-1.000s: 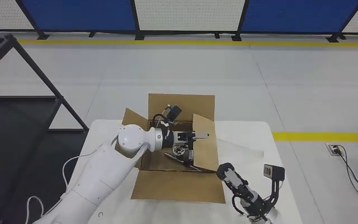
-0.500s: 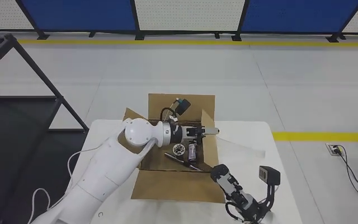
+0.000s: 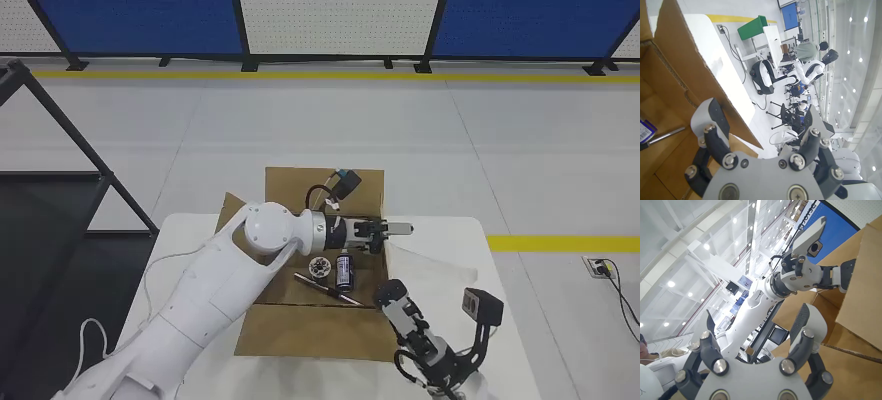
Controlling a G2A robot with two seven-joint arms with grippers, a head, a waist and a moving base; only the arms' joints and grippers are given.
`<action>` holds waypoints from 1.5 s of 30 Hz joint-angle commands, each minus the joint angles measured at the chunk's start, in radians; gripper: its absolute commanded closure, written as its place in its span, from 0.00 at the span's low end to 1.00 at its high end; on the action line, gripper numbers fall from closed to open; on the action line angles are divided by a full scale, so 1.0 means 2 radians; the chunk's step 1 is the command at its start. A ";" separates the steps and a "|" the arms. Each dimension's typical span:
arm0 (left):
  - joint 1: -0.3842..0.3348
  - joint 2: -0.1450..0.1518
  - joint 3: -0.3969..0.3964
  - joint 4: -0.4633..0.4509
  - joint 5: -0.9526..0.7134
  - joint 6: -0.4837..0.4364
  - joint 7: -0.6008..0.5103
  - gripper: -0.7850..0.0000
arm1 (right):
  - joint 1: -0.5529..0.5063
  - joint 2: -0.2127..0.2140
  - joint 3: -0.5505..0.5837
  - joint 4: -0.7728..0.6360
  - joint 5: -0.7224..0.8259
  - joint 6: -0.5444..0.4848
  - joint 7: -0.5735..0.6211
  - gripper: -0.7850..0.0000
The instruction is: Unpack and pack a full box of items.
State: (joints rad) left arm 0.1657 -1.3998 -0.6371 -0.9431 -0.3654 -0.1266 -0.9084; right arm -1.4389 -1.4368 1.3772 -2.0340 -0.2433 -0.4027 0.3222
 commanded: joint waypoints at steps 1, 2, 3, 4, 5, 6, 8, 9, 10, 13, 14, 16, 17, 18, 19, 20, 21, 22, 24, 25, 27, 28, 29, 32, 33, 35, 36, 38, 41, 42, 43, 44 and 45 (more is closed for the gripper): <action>-0.004 -0.006 0.004 0.008 0.000 -0.002 -0.001 0.00 | 0.007 0.000 -0.006 -0.003 -0.014 0.015 -0.007 0.00; -0.006 -0.008 0.005 0.011 0.000 -0.004 -0.002 0.00 | 0.010 0.000 -0.010 -0.004 -0.020 0.022 -0.008 0.00; -0.007 -0.010 0.006 0.015 -0.001 -0.006 -0.002 0.00 | 0.014 0.000 -0.012 -0.005 -0.025 0.028 -0.010 0.00; -0.008 -0.012 0.007 0.018 -0.001 -0.007 -0.003 0.00 | 0.017 0.000 -0.013 -0.004 -0.032 0.036 -0.012 0.00; -0.009 -0.014 0.007 0.021 -0.001 -0.009 -0.004 0.00 | 0.020 0.000 -0.015 -0.004 -0.038 0.046 -0.015 0.00; -0.010 -0.016 0.007 0.024 -0.002 -0.011 -0.004 0.00 | 0.024 0.000 -0.017 -0.002 -0.043 0.057 -0.016 0.00; -0.014 -0.019 0.006 0.032 -0.001 -0.014 -0.005 0.00 | 0.028 0.000 -0.019 0.000 -0.053 0.081 -0.020 0.00; -0.016 -0.021 0.006 0.036 -0.001 -0.016 -0.005 0.00 | 0.028 0.000 -0.020 0.000 -0.059 0.091 -0.024 0.00; -0.017 -0.022 0.005 0.040 -0.001 -0.018 -0.005 0.00 | 0.028 0.000 -0.022 0.000 -0.064 0.099 -0.027 0.00; -0.021 -0.026 0.003 0.050 -0.002 -0.023 -0.009 0.00 | 0.026 0.000 -0.021 0.003 -0.073 0.118 -0.041 0.00; -0.022 -0.027 0.002 0.052 -0.002 -0.024 -0.011 0.00 | 0.026 0.000 -0.020 0.005 -0.075 0.122 -0.045 0.00; -0.022 -0.029 0.000 0.055 -0.002 -0.026 -0.014 0.00 | 0.025 0.001 -0.019 0.007 -0.074 0.125 -0.052 0.00; -0.022 -0.029 -0.001 0.056 -0.002 -0.027 -0.015 0.00 | 0.025 0.001 -0.017 0.008 -0.074 0.128 -0.056 0.00; -0.021 -0.030 -0.002 0.058 -0.001 -0.028 -0.016 0.00 | 0.024 0.001 -0.015 0.008 -0.075 0.130 -0.062 0.00; -0.021 -0.030 -0.003 0.059 0.000 -0.029 -0.018 0.00 | 0.022 0.001 -0.013 0.007 -0.075 0.132 -0.066 0.00; -0.021 -0.030 -0.005 0.059 0.001 -0.030 -0.019 0.00 | 0.021 0.001 -0.012 0.007 -0.074 0.133 -0.070 0.00; -0.019 -0.031 -0.007 0.060 0.002 -0.032 -0.020 0.00 | 0.021 0.002 -0.010 0.006 -0.073 0.134 -0.073 0.00; -0.018 -0.030 -0.009 0.060 0.002 -0.033 -0.020 0.00 | 0.020 0.002 -0.008 0.006 -0.073 0.135 -0.077 0.00; -0.015 -0.030 -0.014 0.058 0.003 -0.035 -0.022 0.00 | 0.019 0.002 -0.005 0.004 -0.072 0.136 -0.082 0.00; -0.013 -0.029 -0.017 0.057 0.004 -0.037 -0.022 0.00 | 0.018 0.002 -0.003 0.004 -0.071 0.136 -0.084 0.00; -0.009 -0.026 -0.024 0.055 0.007 -0.039 -0.023 0.00 | 0.016 0.003 -0.001 0.002 -0.071 0.137 -0.090 0.00; -0.007 -0.025 -0.028 0.053 0.008 -0.040 -0.023 0.00 | 0.015 0.003 0.001 0.002 -0.071 0.138 -0.092 0.00; -0.004 -0.023 -0.033 0.051 0.008 -0.041 -0.024 0.00 | 0.015 0.003 0.003 0.002 -0.072 0.139 -0.094 0.00; 0.005 -0.017 -0.047 0.044 0.007 -0.040 -0.031 0.00 | 0.015 0.004 0.003 0.002 -0.073 0.143 -0.097 0.00; 0.008 -0.016 -0.050 0.040 0.008 -0.038 -0.032 0.00 | 0.015 0.004 0.001 0.001 -0.074 0.144 -0.096 0.00; 0.014 -0.014 -0.056 0.032 0.013 -0.035 -0.033 0.00 | 0.014 0.004 0.000 -0.001 -0.076 0.144 -0.098 0.00; 0.017 -0.013 -0.057 0.027 0.013 -0.033 -0.034 0.00 | 0.014 0.004 -0.001 -0.002 -0.077 0.145 -0.099 0.00; 0.022 -0.012 -0.060 0.016 0.016 -0.028 -0.032 0.00 | 0.011 0.005 -0.001 -0.004 -0.077 0.146 -0.099 0.00; 0.029 -0.014 -0.061 0.003 0.017 -0.024 -0.016 0.00 | 0.007 0.006 0.000 -0.008 -0.078 0.144 -0.100 0.00; 0.032 -0.016 -0.061 -0.001 0.011 -0.023 -0.013 0.00 | 0.005 0.006 0.001 -0.008 -0.078 0.143 -0.100 0.00; 0.033 -0.017 -0.060 -0.002 0.010 -0.020 -0.011 0.00 | 0.003 0.006 0.001 -0.009 -0.077 0.141 -0.100 0.00; 0.033 -0.019 -0.058 -0.003 0.010 -0.018 -0.007 0.00 | 0.002 0.007 0.001 -0.008 -0.076 0.140 -0.100 0.00; 0.033 -0.021 -0.057 -0.003 0.009 -0.017 -0.003 0.00 | 0.000 0.007 0.001 -0.008 -0.076 0.140 -0.100 0.00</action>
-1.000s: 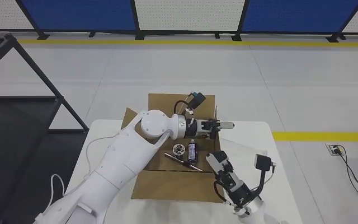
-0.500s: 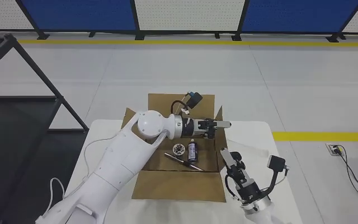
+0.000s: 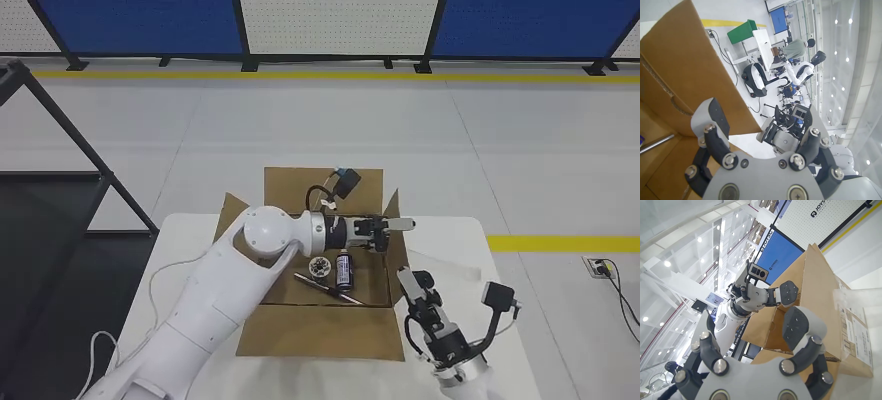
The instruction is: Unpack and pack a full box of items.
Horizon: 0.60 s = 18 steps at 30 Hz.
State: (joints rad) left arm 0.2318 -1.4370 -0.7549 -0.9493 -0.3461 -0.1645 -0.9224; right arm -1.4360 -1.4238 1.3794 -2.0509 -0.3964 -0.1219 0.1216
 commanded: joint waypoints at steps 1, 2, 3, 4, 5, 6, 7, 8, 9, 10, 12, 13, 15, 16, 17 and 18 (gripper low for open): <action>-0.001 -0.004 0.004 0.001 -0.002 0.002 0.005 0.00 | -0.002 0.001 0.001 0.002 0.001 -0.002 0.001 0.00; -0.002 -0.006 0.006 0.003 -0.002 0.002 0.008 0.00 | -0.003 0.001 0.001 0.002 0.002 -0.003 0.002 0.00; -0.003 -0.009 0.009 0.006 -0.004 0.002 0.009 0.00 | -0.004 0.001 0.002 0.002 0.002 -0.005 0.003 0.00; -0.005 -0.011 0.011 0.009 -0.005 0.002 0.011 0.00 | -0.005 0.002 0.002 0.002 0.003 -0.007 0.004 0.00; -0.006 -0.014 0.014 0.012 -0.006 0.002 0.012 0.00 | -0.007 0.002 0.002 0.002 0.003 -0.009 0.005 0.00; -0.007 -0.016 0.016 0.015 -0.006 0.001 0.014 0.00 | -0.008 0.002 0.002 0.001 0.003 -0.011 0.005 0.00; -0.009 -0.019 0.018 0.018 -0.007 0.001 0.015 0.00 | -0.010 0.003 0.002 0.000 0.004 -0.014 0.006 0.00; -0.010 -0.021 0.019 0.022 -0.008 0.000 0.015 0.00 | -0.011 0.003 0.001 -0.002 0.005 -0.019 0.008 0.00; -0.011 -0.023 0.021 0.025 -0.009 -0.001 0.015 0.00 | -0.013 0.003 0.002 -0.003 0.007 -0.024 0.009 0.00; -0.013 -0.025 0.022 0.028 -0.010 -0.001 0.015 0.00 | -0.014 0.004 0.002 -0.006 0.008 -0.029 0.011 0.00; -0.015 -0.029 0.024 0.035 -0.013 -0.002 0.016 0.00 | -0.018 0.005 0.001 -0.012 0.007 -0.038 0.013 0.00; -0.016 -0.031 0.026 0.039 -0.013 -0.003 0.017 0.00 | -0.020 0.005 0.000 -0.014 0.006 -0.040 0.014 0.00; -0.019 -0.035 0.028 0.045 -0.014 -0.004 0.019 0.00 | -0.022 0.006 -0.003 -0.020 0.003 -0.047 0.013 0.00; -0.020 -0.037 0.028 0.048 -0.015 -0.005 0.020 0.00 | -0.022 0.006 -0.005 -0.021 0.002 -0.050 0.012 0.00; -0.021 -0.039 0.029 0.051 -0.015 -0.006 0.020 0.00 | -0.022 0.006 -0.007 -0.022 0.002 -0.053 0.010 0.00; -0.022 -0.041 0.029 0.054 -0.016 -0.007 0.020 0.00 | -0.021 0.006 -0.008 -0.022 0.002 -0.055 0.007 0.00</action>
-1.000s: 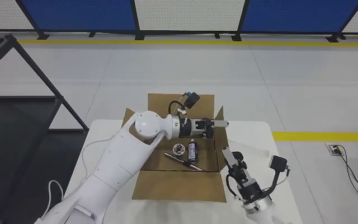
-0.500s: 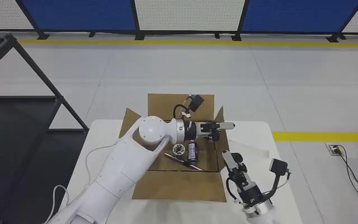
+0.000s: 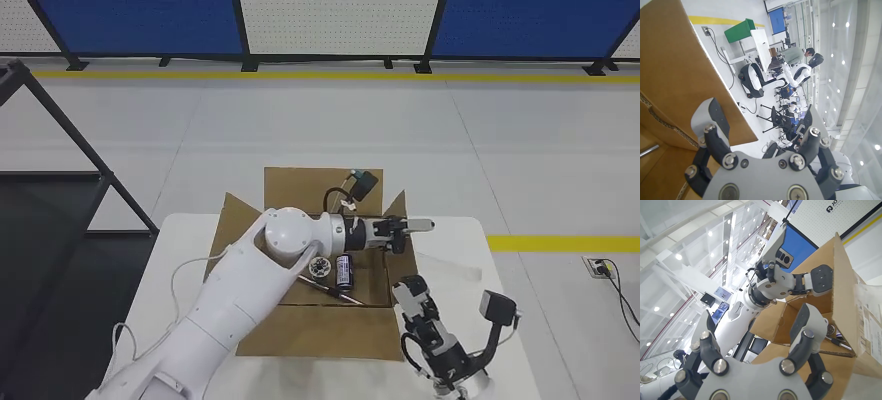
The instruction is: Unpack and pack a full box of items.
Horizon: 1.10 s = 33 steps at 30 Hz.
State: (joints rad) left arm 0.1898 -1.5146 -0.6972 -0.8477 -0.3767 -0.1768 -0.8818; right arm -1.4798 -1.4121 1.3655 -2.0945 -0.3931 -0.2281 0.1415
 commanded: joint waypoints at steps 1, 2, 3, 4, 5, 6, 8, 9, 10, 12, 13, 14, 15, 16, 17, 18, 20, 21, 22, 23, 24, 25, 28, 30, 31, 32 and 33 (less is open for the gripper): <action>-0.002 -0.003 0.001 0.006 0.000 -0.001 0.000 0.00 | 0.002 0.000 -0.004 0.001 0.002 -0.003 -0.007 0.00; -0.003 -0.005 0.001 0.009 0.000 -0.002 0.000 0.00 | 0.005 0.000 -0.006 0.003 0.002 -0.003 -0.010 0.00; -0.004 -0.007 0.002 0.012 0.000 -0.002 0.000 0.00 | 0.008 -0.001 -0.008 0.004 0.001 -0.002 -0.011 0.00; -0.005 -0.008 0.002 0.016 0.000 -0.002 0.000 0.00 | 0.011 -0.001 -0.010 0.006 0.001 0.000 -0.012 0.00; -0.007 -0.010 0.002 0.019 -0.001 -0.003 0.000 0.00 | 0.013 -0.001 -0.012 0.007 -0.002 0.003 -0.014 0.00; -0.008 -0.011 0.002 0.024 -0.001 -0.004 0.000 0.00 | 0.016 -0.001 -0.014 0.008 -0.006 0.008 -0.014 0.00; -0.012 -0.015 0.002 0.032 -0.003 -0.005 -0.002 0.00 | 0.020 -0.001 -0.020 0.012 -0.010 0.021 -0.013 0.00; -0.014 -0.017 0.002 0.036 -0.004 -0.005 -0.003 0.00 | 0.024 -0.001 -0.021 0.014 -0.010 0.030 -0.010 0.00; -0.016 -0.018 0.002 0.040 -0.004 -0.006 -0.003 0.00 | 0.027 -0.001 -0.023 0.015 -0.011 0.038 -0.008 0.00; -0.020 -0.021 0.001 0.048 -0.006 -0.008 -0.005 0.00 | 0.030 -0.002 -0.022 0.020 -0.015 0.057 -0.011 0.00; -0.022 -0.023 0.001 0.052 -0.006 -0.010 -0.007 0.00 | 0.032 -0.002 -0.022 0.021 -0.017 0.065 -0.014 0.00; -0.023 -0.024 0.001 0.056 -0.006 -0.012 -0.008 0.00 | 0.033 -0.002 -0.020 0.023 -0.018 0.073 -0.016 0.00; -0.024 -0.025 0.000 0.060 -0.007 -0.014 -0.010 0.00 | 0.035 -0.002 -0.019 0.024 -0.017 0.080 -0.019 0.00; -0.025 -0.026 -0.001 0.063 -0.007 -0.016 -0.012 0.00 | 0.036 -0.002 -0.018 0.025 -0.017 0.085 -0.022 0.00; -0.026 -0.026 -0.003 0.067 -0.008 -0.019 -0.014 0.00 | 0.038 -0.002 -0.016 0.027 -0.016 0.091 -0.024 0.00; -0.026 -0.026 -0.005 0.071 -0.008 -0.021 -0.016 0.00 | 0.040 -0.002 -0.014 0.029 -0.015 0.096 -0.028 0.00; -0.024 -0.026 -0.010 0.077 -0.010 -0.026 -0.018 0.00 | 0.044 -0.003 -0.011 0.032 -0.011 0.103 -0.034 0.00; -0.022 -0.025 -0.014 0.079 -0.012 -0.029 -0.020 0.00 | 0.046 -0.003 -0.009 0.035 -0.008 0.107 -0.038 0.00; -0.020 -0.024 -0.018 0.081 -0.012 -0.033 -0.022 0.00 | 0.049 -0.003 -0.008 0.038 -0.005 0.112 -0.042 0.00; -0.019 -0.022 -0.021 0.082 -0.011 -0.036 -0.024 0.00 | 0.051 -0.004 -0.006 0.041 0.000 0.121 -0.048 0.00; -0.016 -0.020 -0.026 0.083 -0.010 -0.039 -0.025 0.00 | 0.055 -0.005 -0.003 0.044 0.003 0.129 -0.055 0.00; -0.013 -0.018 -0.031 0.082 -0.009 -0.042 -0.028 0.00 | 0.060 -0.005 -0.002 0.048 0.003 0.138 -0.060 0.00; -0.001 -0.007 -0.050 0.074 -0.003 -0.055 -0.032 0.00 | 0.077 -0.007 -0.004 0.062 0.008 0.162 -0.069 0.00; 0.008 0.003 -0.068 0.064 0.003 -0.061 -0.035 0.00 | 0.084 -0.008 -0.007 0.070 0.014 0.171 -0.068 0.00; 0.013 0.008 -0.078 0.057 0.007 -0.063 -0.036 0.00 | 0.088 -0.008 -0.007 0.073 0.014 0.174 -0.067 0.00; 0.018 0.014 -0.088 0.048 0.013 -0.063 -0.038 0.00 | 0.091 -0.008 -0.010 0.077 0.014 0.174 -0.063 0.00; 0.025 0.021 -0.099 0.037 0.020 -0.063 -0.040 0.00 | 0.093 -0.008 -0.012 0.079 0.013 0.175 -0.061 0.00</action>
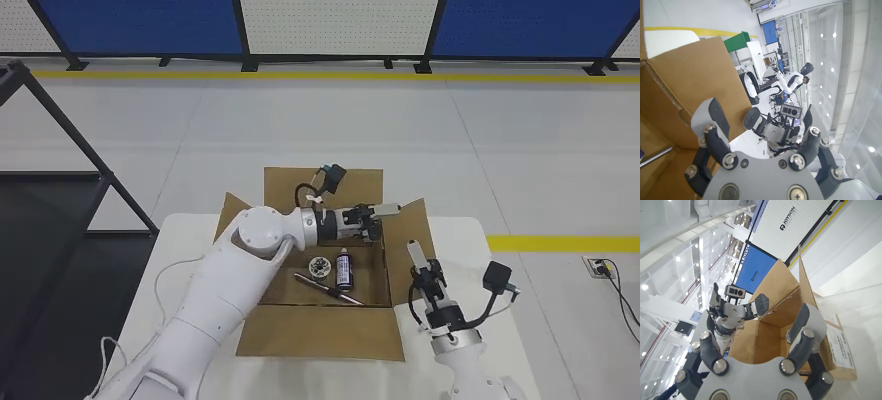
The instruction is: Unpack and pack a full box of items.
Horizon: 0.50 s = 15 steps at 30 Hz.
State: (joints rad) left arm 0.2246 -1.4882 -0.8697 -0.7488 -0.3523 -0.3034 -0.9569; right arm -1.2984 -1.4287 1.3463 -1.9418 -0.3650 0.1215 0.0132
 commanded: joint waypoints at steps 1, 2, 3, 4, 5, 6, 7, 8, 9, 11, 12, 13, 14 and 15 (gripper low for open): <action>0.016 0.014 -0.024 -0.025 0.016 0.001 -0.005 0.00 | 0.005 0.000 -0.004 0.005 -0.004 0.002 0.003 0.00; 0.023 0.021 -0.036 -0.037 0.028 0.002 -0.004 0.00 | 0.006 -0.001 -0.006 0.006 -0.005 0.004 0.003 0.00; 0.033 0.029 -0.049 -0.052 0.041 0.004 -0.003 0.00 | 0.008 -0.001 -0.009 0.008 -0.006 0.005 0.002 0.00; 0.046 0.036 -0.061 -0.067 0.053 0.007 -0.003 0.00 | 0.009 -0.001 -0.010 0.009 -0.006 0.006 0.002 0.00; 0.060 0.044 -0.075 -0.085 0.066 0.010 -0.002 0.00 | 0.011 -0.001 -0.011 0.011 -0.006 0.007 0.001 0.00; 0.076 0.052 -0.091 -0.104 0.078 0.016 -0.002 0.00 | 0.013 -0.002 -0.011 0.012 -0.005 0.008 0.000 0.00; 0.093 0.060 -0.107 -0.125 0.090 0.022 -0.003 0.00 | 0.014 -0.002 -0.012 0.013 -0.005 0.009 -0.001 0.00; 0.112 0.068 -0.125 -0.147 0.101 0.030 -0.003 0.00 | 0.015 -0.002 -0.012 0.013 -0.005 0.009 -0.001 0.00; 0.132 0.075 -0.143 -0.170 0.113 0.037 -0.001 0.00 | 0.016 -0.002 -0.012 0.013 -0.004 0.010 -0.001 0.00; 0.174 0.088 -0.180 -0.219 0.125 0.055 -0.001 0.00 | 0.015 -0.002 -0.014 0.011 -0.003 0.010 0.001 0.00; 0.193 0.094 -0.198 -0.243 0.129 0.064 0.000 0.00 | 0.015 -0.002 -0.014 0.010 -0.003 0.010 0.001 0.00; 0.212 0.099 -0.215 -0.265 0.132 0.072 0.001 0.00 | 0.015 -0.003 -0.014 0.010 -0.003 0.011 0.001 0.00; 0.229 0.103 -0.230 -0.285 0.134 0.080 0.002 0.00 | 0.016 -0.003 -0.015 0.010 -0.004 0.011 0.002 0.00; 0.246 0.107 -0.243 -0.304 0.136 0.085 0.004 0.00 | 0.017 -0.003 -0.015 0.011 -0.004 0.012 0.002 0.00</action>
State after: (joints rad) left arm 0.6686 -1.2830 -1.3197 -1.3040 -0.0842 -0.1479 -0.9536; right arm -1.2669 -1.4340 1.3167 -1.9221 -0.3721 0.1437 0.0168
